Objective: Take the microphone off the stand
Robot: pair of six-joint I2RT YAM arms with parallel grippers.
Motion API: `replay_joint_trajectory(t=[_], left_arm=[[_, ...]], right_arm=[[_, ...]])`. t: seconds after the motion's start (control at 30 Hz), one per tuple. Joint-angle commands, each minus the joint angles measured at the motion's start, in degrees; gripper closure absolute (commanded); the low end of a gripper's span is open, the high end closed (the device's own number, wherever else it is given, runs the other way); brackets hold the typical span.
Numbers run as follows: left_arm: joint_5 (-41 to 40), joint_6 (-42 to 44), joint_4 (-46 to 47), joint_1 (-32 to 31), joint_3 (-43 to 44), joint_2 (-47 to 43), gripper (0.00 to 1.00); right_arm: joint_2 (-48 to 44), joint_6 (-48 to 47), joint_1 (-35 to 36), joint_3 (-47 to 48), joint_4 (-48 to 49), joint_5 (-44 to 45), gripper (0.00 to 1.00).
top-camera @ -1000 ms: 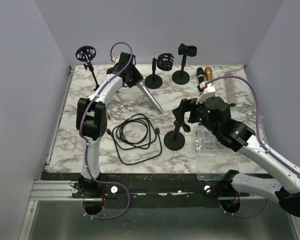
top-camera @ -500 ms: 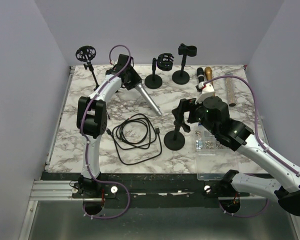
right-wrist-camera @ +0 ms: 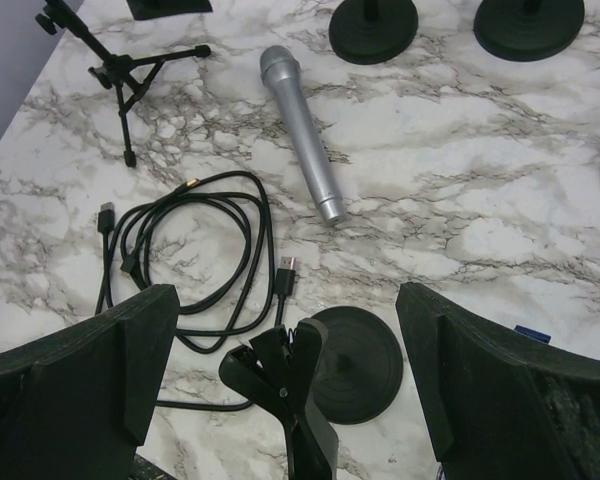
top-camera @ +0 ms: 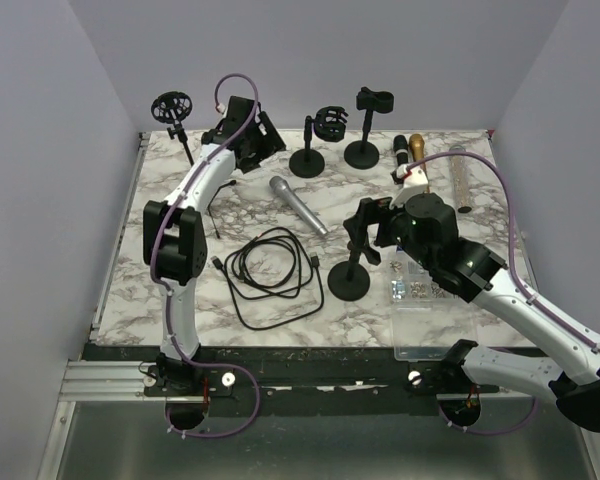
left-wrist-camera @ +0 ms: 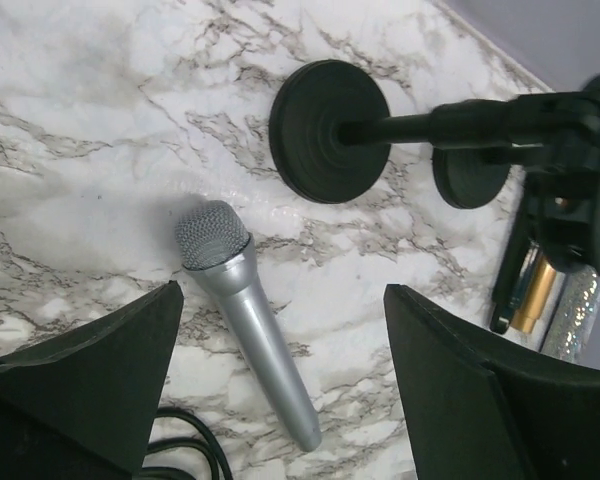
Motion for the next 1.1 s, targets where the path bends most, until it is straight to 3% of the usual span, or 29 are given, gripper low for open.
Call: replay_joint_trajectory(t=[0.0, 0.13, 0.33, 0.6, 0.87, 0.97, 1.07], left_arm=[[2.2, 6.2, 0.4, 0.3, -1.8, -9.5, 0.15], [6.1, 11.7, 2.4, 0.7, -6.5, -16.5, 0.14], [15.9, 21.3, 12.1, 3.8, -21.3, -31.7, 0.09], [17.6, 41.9, 23.3, 7.6, -43.6, -51.6, 0.06], [15.2, 41.0, 51.7, 13.7, -70.1, -65.3, 0.03], [15.4, 40.3, 55.1, 17.2, -73.7, -65.8, 0.03], [21.2, 37.5, 58.5, 22.8, -76.1, -63.6, 0.03]], right_arm=[[0.4, 0.6, 0.1, -1.3, 1.0, 0.1, 0.00], [0.9, 0.8, 0.2, -1.6, 1.6, -0.4, 0.00], [0.9, 0.5, 0.1, -2.2, 2.4, -0.5, 0.00], [1.2, 0.0, 0.1, -3.8, 5.3, -2.2, 0.00], [1.4, -0.1, 0.1, -4.9, 7.6, -4.3, 0.00], [0.7, -0.2, 0.0, -5.2, 7.6, -4.2, 0.00], [-0.5, -0.5, 0.0, -5.6, 7.5, -3.6, 0.00]])
